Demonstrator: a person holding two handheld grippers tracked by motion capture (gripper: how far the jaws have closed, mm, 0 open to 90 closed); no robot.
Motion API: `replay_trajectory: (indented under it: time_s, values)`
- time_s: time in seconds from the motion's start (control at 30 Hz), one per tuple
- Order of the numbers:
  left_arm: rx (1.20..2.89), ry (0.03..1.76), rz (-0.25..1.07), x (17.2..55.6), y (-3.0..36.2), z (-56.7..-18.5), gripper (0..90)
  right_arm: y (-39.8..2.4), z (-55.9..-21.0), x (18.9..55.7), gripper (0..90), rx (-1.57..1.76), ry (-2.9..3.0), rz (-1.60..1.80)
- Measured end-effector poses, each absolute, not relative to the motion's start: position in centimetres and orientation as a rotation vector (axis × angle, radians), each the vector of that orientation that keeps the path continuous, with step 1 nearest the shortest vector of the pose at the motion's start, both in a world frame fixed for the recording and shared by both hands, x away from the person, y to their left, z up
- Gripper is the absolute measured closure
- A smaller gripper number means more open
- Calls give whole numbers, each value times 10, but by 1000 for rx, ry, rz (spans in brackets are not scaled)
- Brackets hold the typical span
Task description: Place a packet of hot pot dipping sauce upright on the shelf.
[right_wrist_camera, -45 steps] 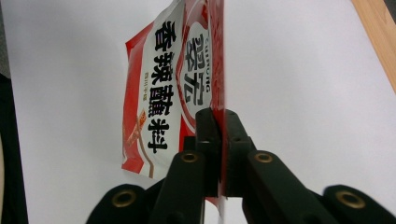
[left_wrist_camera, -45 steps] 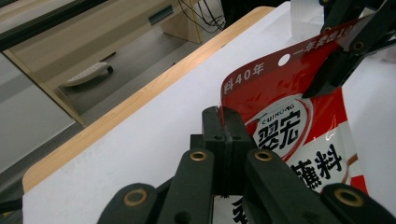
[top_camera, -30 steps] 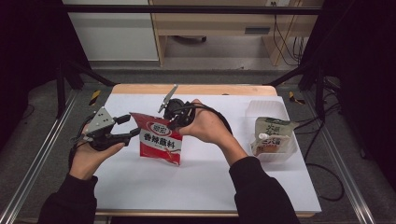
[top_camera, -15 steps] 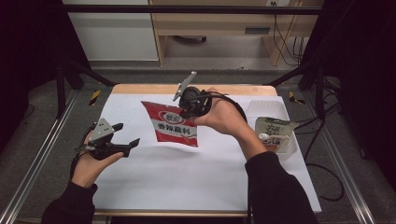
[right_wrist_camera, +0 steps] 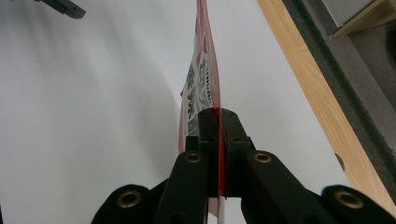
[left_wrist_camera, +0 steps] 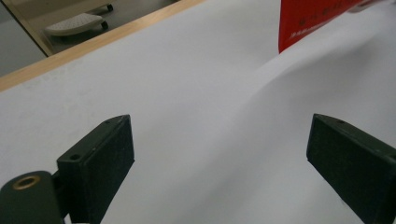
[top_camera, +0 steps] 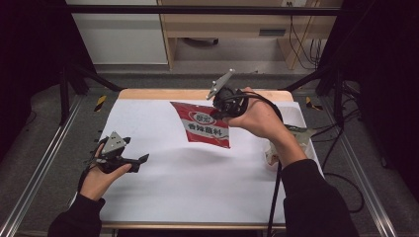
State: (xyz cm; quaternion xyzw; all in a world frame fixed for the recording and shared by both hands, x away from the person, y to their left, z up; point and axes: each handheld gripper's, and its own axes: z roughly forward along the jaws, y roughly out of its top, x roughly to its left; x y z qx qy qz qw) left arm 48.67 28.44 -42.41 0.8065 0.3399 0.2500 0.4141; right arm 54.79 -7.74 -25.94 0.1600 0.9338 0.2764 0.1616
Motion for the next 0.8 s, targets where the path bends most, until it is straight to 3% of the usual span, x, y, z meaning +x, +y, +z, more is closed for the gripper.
replay_trajectory:
  time_s: [0.8]
  values:
    - [2079, 861, 638, 489, 284, -441, 60, -132, -220, 555, 900, 521, 2572, 806]
